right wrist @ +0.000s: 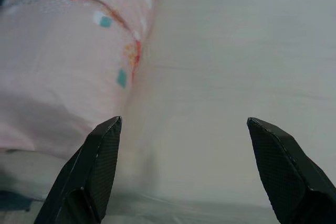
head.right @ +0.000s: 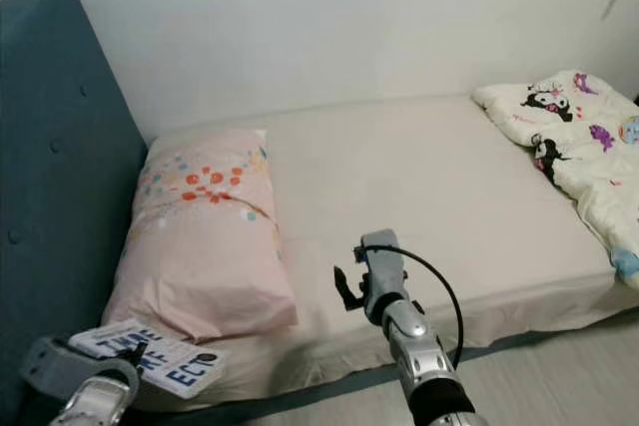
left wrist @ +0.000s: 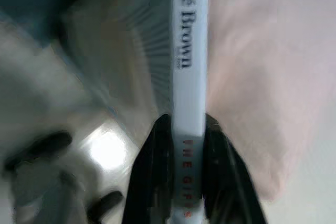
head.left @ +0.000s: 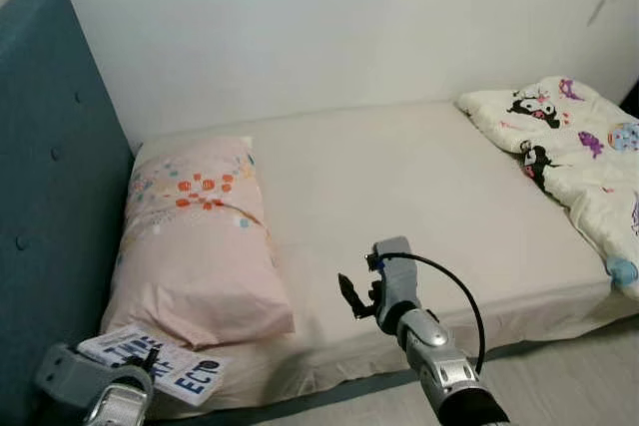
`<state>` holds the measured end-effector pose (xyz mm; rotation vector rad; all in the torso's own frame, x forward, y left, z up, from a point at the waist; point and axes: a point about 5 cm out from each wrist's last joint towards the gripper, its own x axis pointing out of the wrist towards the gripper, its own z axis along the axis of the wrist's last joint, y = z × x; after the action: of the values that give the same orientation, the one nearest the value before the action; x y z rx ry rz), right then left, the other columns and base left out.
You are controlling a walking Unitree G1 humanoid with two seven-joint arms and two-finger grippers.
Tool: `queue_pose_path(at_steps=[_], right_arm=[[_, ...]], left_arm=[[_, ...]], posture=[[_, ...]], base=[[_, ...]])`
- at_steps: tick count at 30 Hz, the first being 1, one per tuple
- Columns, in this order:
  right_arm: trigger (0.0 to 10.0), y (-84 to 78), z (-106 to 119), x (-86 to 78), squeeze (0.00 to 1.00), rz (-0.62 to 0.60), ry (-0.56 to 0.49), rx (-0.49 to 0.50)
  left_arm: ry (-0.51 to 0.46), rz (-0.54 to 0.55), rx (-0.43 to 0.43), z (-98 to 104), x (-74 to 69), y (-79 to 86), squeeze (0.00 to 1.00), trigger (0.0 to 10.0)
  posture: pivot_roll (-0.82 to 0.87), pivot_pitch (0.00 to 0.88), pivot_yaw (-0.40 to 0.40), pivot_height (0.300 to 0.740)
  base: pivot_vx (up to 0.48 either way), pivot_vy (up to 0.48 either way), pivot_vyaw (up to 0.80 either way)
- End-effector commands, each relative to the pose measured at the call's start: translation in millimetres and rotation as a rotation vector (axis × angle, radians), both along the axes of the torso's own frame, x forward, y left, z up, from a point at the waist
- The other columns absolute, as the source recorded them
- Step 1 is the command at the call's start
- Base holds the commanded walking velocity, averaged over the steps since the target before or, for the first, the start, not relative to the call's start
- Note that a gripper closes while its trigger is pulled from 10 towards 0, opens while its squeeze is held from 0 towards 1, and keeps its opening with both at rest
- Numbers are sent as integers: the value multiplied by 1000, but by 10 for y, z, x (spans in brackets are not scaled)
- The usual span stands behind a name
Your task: Clean up the room
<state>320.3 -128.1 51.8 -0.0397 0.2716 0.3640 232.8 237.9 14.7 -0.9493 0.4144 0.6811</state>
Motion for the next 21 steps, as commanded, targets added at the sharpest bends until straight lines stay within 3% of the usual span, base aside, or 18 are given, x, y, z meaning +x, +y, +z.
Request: queue_pose_path(at_steps=[1, 2, 4, 5, 7, 8, 9, 10, 16, 21], right_arm=[[10000, 113, -58, -81, 0, 120, 40, 20], [10000, 113, -58, -81, 0, 120, 40, 20], [10000, 176, -50, -120, 0, 206, 46, 50], [10000, 195, -31, -126, 0, 237, 41, 67], [10000, 195, -31, -126, 0, 237, 41, 67], [10000, 209, -16, -127, 0, 259, 49, 91], [10000, 209, -16, -127, 0, 259, 49, 91], [10000, 218, 7, -117, 0, 270, 50, 111], [10000, 218, 67, -84, 0, 266, 43, 157], [10000, 196, 104, -73, 0, 247, 38, 206]], left_arm=[[-193, -370, 105, 223, 164, -389, 0, 10000], [-193, -370, 105, 223, 164, -389, 0, 10000], [-367, -712, 209, 453, 160, -609, 0, 10000], [-451, -854, 196, 562, 108, -682, 0, 10000], [-451, -854, 196, 562, 108, -682, 0, 10000], [-517, -949, 179, 660, 60, -708, 0, 10000], [-517, -949, 179, 660, 60, -708, 0, 10000], [-577, -1007, 152, 758, 28, -697, 0, 10000], [-705, -1044, 83, 970, 24, -627, 0, 10000], [-749, -1063, 76, 994, 17, -668, 0, 10000]], posture=[[16, 119, -37, 740], [16, 119, -37, 740], [25, 116, -39, 740], [26, 114, -40, 740], [26, 114, -40, 740], [26, 112, -39, 740], [26, 112, -39, 740], [25, 109, -35, 740], [23, 112, -35, 740], [28, 119, -38, 740]], base=[[0, 0, 0], [0, 0, 0], [0, 0, 0], [0, 0, 0], [0, 0, 0], [0, 0, 0], [0, 0, 0], [0, 0, 0], [0, 0, 0], [0, 0, 0]])
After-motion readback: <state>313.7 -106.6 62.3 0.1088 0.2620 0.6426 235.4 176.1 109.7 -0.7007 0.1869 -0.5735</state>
